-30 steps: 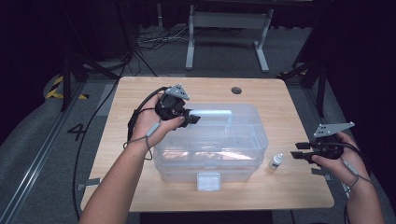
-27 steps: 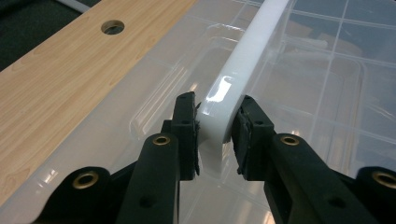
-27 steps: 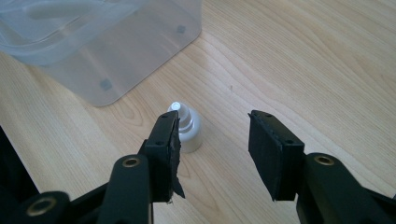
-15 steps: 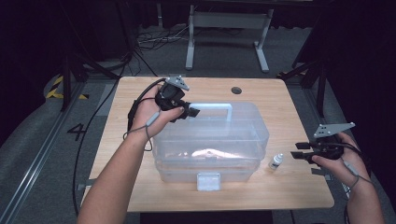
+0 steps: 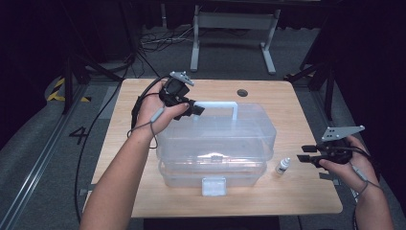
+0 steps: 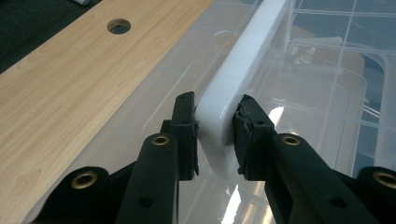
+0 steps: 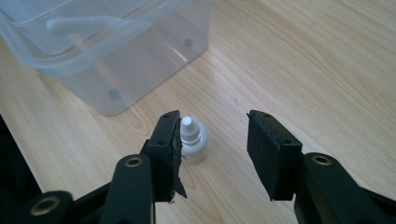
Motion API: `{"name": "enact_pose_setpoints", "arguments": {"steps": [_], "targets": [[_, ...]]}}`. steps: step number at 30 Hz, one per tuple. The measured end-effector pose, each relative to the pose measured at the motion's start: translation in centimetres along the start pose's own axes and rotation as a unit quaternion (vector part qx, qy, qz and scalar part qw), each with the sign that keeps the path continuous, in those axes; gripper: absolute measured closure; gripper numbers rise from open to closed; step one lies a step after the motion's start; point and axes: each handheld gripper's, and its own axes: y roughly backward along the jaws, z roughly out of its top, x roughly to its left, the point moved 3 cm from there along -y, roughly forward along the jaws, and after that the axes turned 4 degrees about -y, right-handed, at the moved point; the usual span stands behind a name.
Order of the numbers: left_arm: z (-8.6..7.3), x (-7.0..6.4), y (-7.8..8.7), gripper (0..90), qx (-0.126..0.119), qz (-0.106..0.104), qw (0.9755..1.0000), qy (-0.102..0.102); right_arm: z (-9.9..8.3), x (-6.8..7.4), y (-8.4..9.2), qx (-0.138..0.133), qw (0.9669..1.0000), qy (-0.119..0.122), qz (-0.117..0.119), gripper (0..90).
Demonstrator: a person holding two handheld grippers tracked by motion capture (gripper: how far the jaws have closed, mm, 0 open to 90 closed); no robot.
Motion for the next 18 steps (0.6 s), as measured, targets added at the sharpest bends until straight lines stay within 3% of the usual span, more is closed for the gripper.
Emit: {"name": "enact_pose_setpoints", "arguments": {"steps": [15,18], "targets": [[1.0,1.3,0.1,70.8,0.008,-0.003,1.0,0.003,-0.1,1.2,0.9,-0.01,0.9999,0.011,-0.001,55.4],[1.3,1.6,0.1,70.8,0.011,-0.007,0.9999,0.005,0.1,1.7,0.9,-0.019,0.9996,0.015,0.011,55.6]]}}
